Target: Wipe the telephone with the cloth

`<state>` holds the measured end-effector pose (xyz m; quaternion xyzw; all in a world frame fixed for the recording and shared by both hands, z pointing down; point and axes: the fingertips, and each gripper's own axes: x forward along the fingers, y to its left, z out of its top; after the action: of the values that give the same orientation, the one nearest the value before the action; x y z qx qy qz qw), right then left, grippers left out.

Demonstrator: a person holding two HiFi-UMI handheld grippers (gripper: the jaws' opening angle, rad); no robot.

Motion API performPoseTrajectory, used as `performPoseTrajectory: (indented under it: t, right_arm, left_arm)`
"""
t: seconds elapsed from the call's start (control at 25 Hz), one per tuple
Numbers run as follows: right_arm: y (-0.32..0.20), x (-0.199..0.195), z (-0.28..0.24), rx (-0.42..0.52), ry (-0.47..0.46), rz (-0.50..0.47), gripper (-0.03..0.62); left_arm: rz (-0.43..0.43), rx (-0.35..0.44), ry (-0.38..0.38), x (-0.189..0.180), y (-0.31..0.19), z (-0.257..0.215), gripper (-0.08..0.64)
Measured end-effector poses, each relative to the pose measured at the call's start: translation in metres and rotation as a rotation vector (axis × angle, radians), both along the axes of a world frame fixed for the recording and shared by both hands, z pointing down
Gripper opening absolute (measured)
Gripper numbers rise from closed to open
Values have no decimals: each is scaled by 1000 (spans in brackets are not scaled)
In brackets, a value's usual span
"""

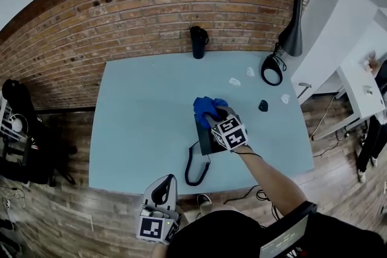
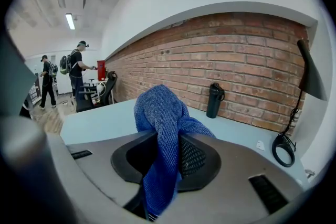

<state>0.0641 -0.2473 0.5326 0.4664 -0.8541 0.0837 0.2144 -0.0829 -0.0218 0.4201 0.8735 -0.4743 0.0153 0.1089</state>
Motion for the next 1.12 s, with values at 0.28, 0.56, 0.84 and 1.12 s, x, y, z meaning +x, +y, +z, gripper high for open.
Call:
performPoseTrajectory:
  t: [0.28, 0.56, 0.84, 1.12]
  right_arm:
    - [-14, -19, 32, -16, 140, -48, 107]
    - [-21, -23, 60, -32, 249, -69, 103]
    - [-20, -29, 66, -35, 210, -128, 92]
    - [-21, -30, 68, -100, 167, -141, 89]
  left_arm:
    - [-14, -9, -1, -7, 4, 0, 18]
    - [-47, -32, -18, -15, 3, 5, 18]
    - [-37, -71, -90, -15, 0, 19, 18]
    - [-8, -75, -123, -6, -3, 22, 18]
